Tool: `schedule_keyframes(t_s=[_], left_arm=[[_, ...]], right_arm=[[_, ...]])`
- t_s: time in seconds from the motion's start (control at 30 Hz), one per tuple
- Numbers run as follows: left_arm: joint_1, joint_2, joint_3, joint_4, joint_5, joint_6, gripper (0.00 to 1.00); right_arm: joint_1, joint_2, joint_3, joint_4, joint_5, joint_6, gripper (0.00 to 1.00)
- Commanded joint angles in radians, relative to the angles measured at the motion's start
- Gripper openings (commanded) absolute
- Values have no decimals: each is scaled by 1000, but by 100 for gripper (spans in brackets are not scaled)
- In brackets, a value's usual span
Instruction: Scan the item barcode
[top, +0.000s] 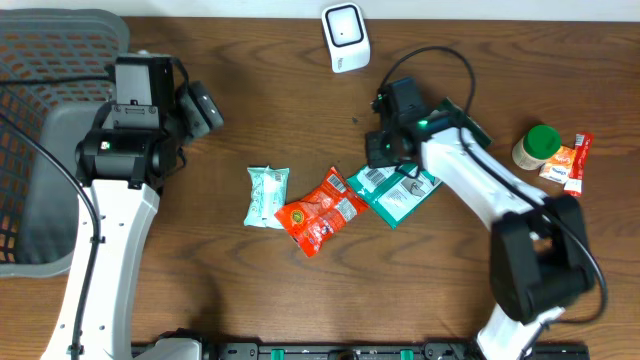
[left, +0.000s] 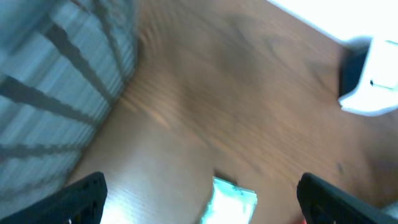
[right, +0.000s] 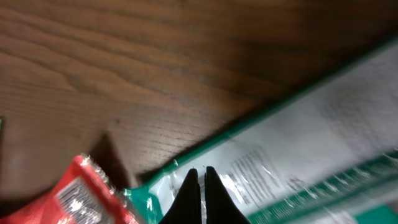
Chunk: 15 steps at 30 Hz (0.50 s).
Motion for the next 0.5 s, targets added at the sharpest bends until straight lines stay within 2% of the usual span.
schedule_keyframes(t_s=[0.0,0.03,0.07,0.17,0.47], left_arm=[[-10,20,10,-2,266,74,89],[-20,29,10,-2,330,110,87],[-37,43,10,-3,390,148,79],[-137,119,10,0,426,213,70],[-319,268,10,44,426,249,66]], right_arm=[[17,62,-4,9,-12,-17,1],[17,71,-4,0,-13,-17,1],[17,77,-4,-20,-12,-16,1],[23,87,-8,-131,-16,3,1],[29,78,-20,-390,-12,-35,1]])
